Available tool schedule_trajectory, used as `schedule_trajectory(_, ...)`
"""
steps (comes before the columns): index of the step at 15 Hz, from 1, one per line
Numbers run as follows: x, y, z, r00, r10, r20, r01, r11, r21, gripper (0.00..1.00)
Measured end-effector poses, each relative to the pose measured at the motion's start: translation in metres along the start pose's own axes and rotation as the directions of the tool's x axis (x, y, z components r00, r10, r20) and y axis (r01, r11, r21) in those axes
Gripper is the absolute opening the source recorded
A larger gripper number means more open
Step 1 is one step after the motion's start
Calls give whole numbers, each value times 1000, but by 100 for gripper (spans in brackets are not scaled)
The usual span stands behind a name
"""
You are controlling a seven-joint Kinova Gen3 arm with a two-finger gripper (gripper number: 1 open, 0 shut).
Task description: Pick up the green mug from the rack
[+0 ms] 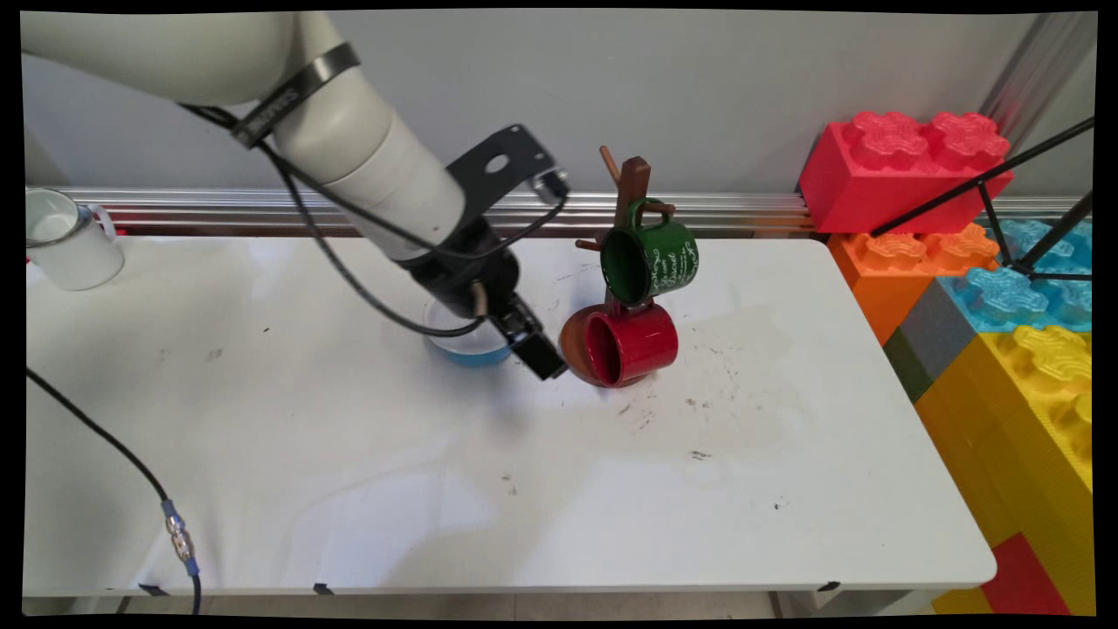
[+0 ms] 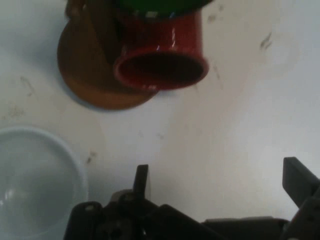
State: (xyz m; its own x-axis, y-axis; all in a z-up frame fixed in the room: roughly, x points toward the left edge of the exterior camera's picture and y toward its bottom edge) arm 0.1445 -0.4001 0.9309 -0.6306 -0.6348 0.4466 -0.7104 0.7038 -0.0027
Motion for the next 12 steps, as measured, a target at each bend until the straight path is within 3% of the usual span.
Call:
schedule_trajectory(4,26,18,-2,998,-55,-15,55,998,13,100)
schedule_trajectory(12,55,31,-1,989,-126,-73,128,991,26,100)
